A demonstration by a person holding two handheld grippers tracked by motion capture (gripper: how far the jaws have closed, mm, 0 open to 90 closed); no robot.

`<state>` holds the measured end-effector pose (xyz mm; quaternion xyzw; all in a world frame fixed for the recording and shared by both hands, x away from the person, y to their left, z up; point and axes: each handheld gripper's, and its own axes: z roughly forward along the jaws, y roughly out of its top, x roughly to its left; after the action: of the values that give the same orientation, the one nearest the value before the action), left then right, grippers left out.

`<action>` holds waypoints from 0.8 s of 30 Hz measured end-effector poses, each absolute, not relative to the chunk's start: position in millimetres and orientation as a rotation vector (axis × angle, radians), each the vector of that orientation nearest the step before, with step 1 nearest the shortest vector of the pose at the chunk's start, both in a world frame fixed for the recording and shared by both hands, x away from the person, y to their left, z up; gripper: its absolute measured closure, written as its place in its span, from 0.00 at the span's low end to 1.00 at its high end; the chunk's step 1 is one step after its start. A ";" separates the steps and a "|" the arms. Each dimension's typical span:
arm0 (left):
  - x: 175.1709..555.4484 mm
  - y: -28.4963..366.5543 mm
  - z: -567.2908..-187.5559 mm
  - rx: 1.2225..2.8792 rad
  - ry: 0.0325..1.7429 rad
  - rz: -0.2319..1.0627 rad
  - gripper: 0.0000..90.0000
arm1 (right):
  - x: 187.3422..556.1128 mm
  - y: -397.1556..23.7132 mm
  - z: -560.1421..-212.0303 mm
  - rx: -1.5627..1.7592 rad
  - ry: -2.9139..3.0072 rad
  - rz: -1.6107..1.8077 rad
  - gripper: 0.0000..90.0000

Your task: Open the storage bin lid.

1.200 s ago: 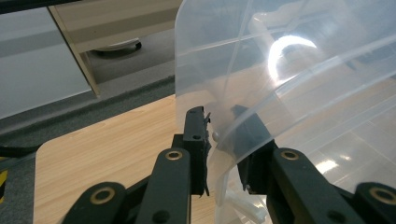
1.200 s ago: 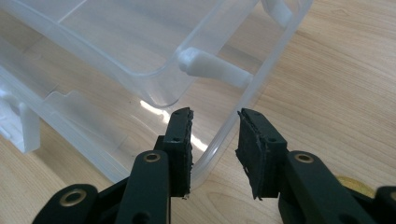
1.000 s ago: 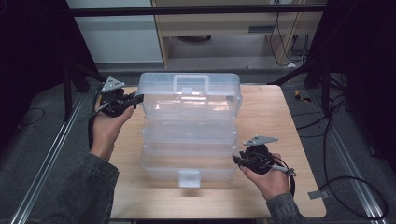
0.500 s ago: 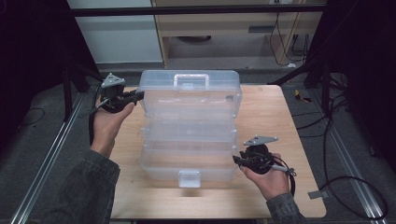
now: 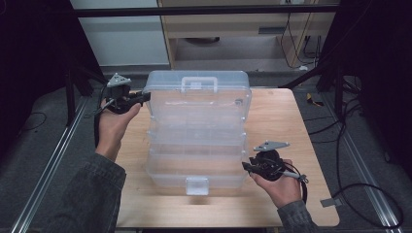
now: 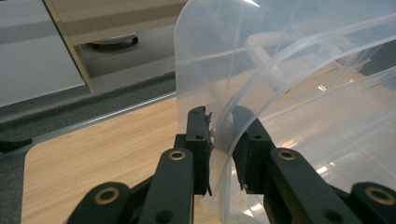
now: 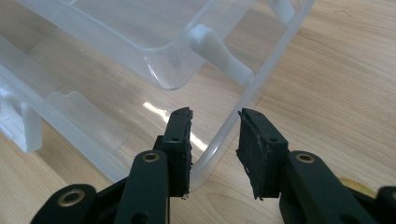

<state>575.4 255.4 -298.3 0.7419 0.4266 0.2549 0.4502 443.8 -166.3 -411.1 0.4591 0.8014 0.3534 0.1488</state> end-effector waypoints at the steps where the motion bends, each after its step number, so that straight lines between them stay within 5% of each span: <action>1: 576.3 255.5 -298.2 1.834 1.055 0.631 0.85 | 443.9 -166.3 -411.1 1.320 2.304 1.017 0.71; 10: 582.9 254.9 -298.5 1.817 1.073 0.618 0.86 | 444.5 -167.5 -411.8 1.333 2.303 1.033 0.71; 15: 585.6 253.8 -298.3 1.811 1.084 0.616 0.86 | 443.7 -167.5 -412.8 1.352 2.289 1.038 0.62; 24: 589.4 254.0 -299.0 1.806 1.087 0.612 0.87 | 441.9 -165.8 -414.6 1.349 2.296 1.040 0.65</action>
<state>589.4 254.0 -299.0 0.7323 0.4409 0.2481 0.4559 441.9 -165.8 -414.6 0.4671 0.7952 0.3602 0.1408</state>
